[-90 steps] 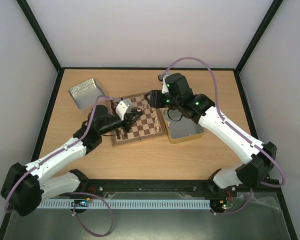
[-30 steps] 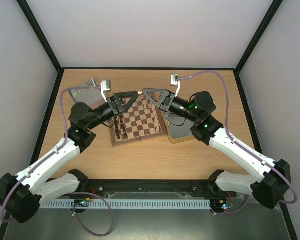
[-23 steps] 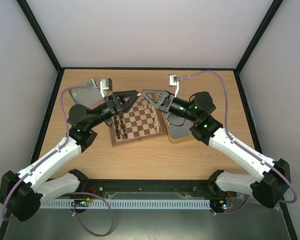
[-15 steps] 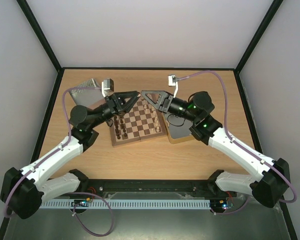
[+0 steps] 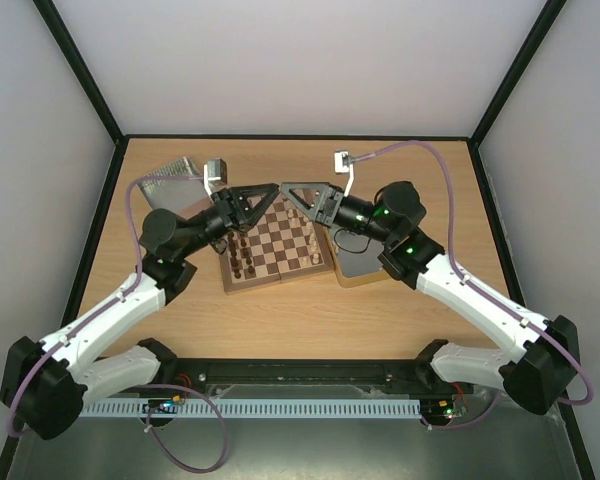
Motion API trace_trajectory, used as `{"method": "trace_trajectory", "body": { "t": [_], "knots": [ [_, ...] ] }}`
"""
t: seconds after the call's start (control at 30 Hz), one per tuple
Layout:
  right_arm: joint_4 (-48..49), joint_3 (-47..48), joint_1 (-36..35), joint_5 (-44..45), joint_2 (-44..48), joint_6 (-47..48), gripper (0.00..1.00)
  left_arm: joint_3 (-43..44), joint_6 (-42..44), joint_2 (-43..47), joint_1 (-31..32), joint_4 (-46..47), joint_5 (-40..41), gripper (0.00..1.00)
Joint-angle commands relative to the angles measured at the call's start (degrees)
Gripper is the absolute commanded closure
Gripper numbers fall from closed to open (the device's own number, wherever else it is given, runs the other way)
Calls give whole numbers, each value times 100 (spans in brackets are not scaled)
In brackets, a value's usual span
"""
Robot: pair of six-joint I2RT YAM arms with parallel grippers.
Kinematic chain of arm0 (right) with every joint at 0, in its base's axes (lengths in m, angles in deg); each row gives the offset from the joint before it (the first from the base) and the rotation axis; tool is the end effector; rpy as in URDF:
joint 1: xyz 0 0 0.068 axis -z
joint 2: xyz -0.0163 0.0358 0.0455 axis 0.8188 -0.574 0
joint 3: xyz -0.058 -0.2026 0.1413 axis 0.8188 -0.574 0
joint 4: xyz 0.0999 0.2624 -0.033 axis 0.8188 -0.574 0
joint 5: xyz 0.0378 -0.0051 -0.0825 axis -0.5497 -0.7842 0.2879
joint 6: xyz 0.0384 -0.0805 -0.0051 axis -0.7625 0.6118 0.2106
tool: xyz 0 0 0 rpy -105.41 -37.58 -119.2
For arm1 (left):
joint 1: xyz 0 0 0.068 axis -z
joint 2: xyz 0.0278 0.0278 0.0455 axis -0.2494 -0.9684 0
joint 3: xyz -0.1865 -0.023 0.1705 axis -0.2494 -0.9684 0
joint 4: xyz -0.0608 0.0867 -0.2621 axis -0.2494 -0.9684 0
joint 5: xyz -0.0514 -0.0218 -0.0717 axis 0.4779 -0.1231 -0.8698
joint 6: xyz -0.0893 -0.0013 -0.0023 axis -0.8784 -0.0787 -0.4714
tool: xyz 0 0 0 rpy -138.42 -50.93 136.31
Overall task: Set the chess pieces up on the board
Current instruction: Place the chess piece on the chessboard.
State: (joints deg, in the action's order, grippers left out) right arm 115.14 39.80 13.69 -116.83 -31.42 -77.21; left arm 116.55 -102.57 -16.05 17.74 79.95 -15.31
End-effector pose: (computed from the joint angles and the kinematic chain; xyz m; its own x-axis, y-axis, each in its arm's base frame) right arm 0.2125 0.2541 0.3840 -0.6768 0.2540 -0.6909 -0.7237 -0.0575 0.6877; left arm 0.2257 -0.1927 0.3649 -0.7919 -0.4925 -0.3611 0.5124 -0.2142 -0.8316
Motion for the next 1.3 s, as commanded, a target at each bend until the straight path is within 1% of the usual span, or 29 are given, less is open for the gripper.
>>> {"method": "trace_trajectory", "body": {
  "t": [0.0,0.07,0.1,0.13,0.2,0.27,0.37,0.5,0.67,0.83,0.97,1.07,1.27],
  "knots": [
    [-1033,288,-20,506,71,570,59,102,988,459,-54,-1349,389,97],
    [-1500,358,-12,1004,174,799,49,227,1693,634,-53,-2523,712,97],
    [-1723,376,-9,1299,227,902,47,313,2078,684,-54,-3186,940,97],
    [-1984,406,-5,1616,268,1000,44,420,2483,702,-50,-3812,1155,97],
    [-2547,482,0,2354,318,1181,43,610,3260,646,-42,-4933,1657,98],
    [-3058,534,4,3094,353,1315,43,714,3847,490,-7,-5695,2095,97],
    [-3612,461,-2,3939,465,1311,43,813,4417,125,102,-6287,2461,98],
    [-3822,96,-1,4672,828,1165,42,1138,5015,-667,502,-6601,2827,98],
    [-4055,-241,15,5221,1177,935,42,1659,5346,-1850,897,-6669,3536,97],
    [-4132,-481,22,5278,1431,889,42,2347,5505,-3008,1094,-6622,3764,97],
    [-4100,-624,25,5232,1598,852,42,2915,5534,-3802,1154,-6818,4169,97],
    [-4138,-644,23,5213,1625,905,42,3111,5506,-4158,1175,-6785,4286,98],
    [-4169,-667,27,5219,1639,973,42,3311,5461,-4594,1180,-6710,4271,97]
  ]
}}
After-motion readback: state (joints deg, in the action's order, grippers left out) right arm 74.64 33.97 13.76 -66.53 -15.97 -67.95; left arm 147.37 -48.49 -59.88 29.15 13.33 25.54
